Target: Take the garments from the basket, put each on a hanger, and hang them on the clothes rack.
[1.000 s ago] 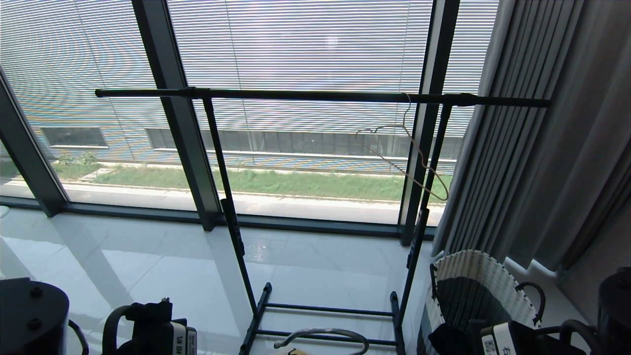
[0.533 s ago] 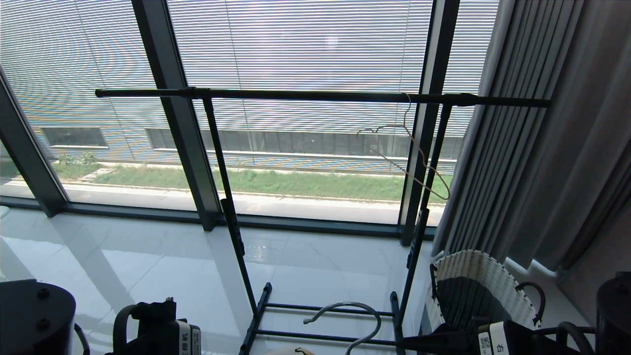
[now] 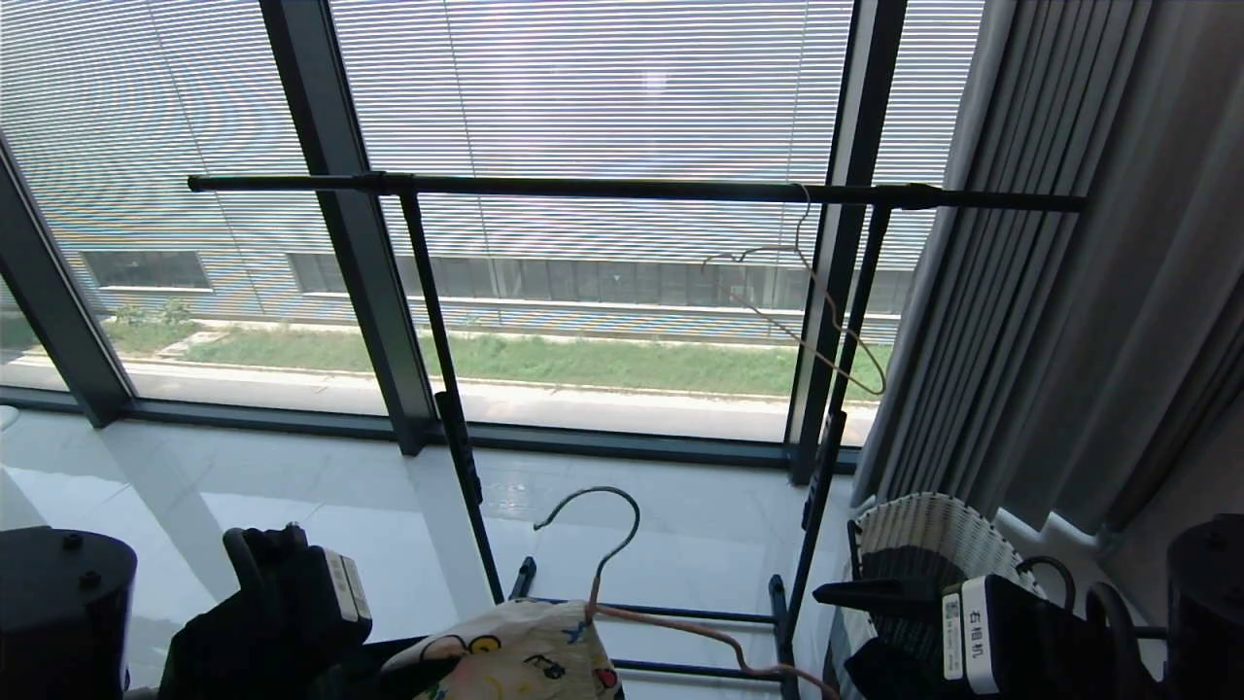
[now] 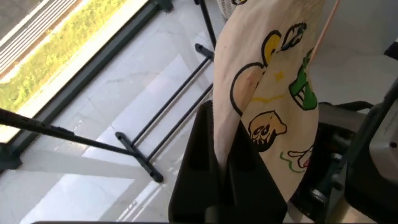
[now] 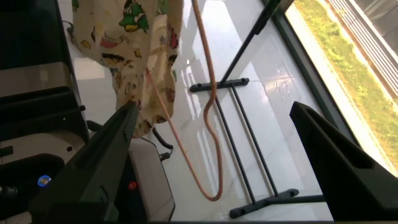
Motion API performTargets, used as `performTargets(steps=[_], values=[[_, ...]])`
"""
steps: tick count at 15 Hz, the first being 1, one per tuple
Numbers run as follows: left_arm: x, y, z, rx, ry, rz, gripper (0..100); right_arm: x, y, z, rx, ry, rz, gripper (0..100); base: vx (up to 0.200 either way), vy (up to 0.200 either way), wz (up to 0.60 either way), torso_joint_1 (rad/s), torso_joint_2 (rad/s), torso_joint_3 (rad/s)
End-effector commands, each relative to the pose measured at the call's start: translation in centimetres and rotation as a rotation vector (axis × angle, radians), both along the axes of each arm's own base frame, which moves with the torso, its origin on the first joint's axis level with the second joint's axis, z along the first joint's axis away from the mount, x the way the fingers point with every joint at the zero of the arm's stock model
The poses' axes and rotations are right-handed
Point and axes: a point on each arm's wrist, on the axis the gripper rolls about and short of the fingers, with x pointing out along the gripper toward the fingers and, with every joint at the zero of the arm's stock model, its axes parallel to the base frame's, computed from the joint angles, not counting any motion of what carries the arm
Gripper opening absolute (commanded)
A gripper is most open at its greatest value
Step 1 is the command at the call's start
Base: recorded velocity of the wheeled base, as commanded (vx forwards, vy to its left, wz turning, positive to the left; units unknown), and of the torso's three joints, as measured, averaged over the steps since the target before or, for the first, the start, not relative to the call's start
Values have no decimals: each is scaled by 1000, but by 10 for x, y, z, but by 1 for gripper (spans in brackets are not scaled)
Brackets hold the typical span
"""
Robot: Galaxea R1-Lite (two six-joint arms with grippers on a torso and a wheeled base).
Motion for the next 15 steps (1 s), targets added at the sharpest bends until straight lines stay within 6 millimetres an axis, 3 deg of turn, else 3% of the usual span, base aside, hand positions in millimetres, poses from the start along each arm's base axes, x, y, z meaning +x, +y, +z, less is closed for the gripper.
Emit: performTargets(steps=[1,4,6,8,12,15], values=[[13,5,16,-81,0,114,0,0,0,-4,-14,10,4,100,0,0,0,0,0,0],[18,3,34,-150,-31,140,0,0,1,-12,-33,56,-11,100,0,0,0,0,0,0],[22,2,44,-169,-73,135,0,5,8,-18,-5,185,-70,100,0,0,0,0,0,0],[25,0,53,-194,-129,128,0,19,25,-21,84,266,-161,100,0,0,0,0,0,0],[27,-1,65,-211,-180,123,0,56,70,-43,204,249,-451,100,0,0,0,0,0,0],[28,-2,72,-219,-208,117,0,77,87,-46,241,212,-543,100,0,0,0,0,0,0]])
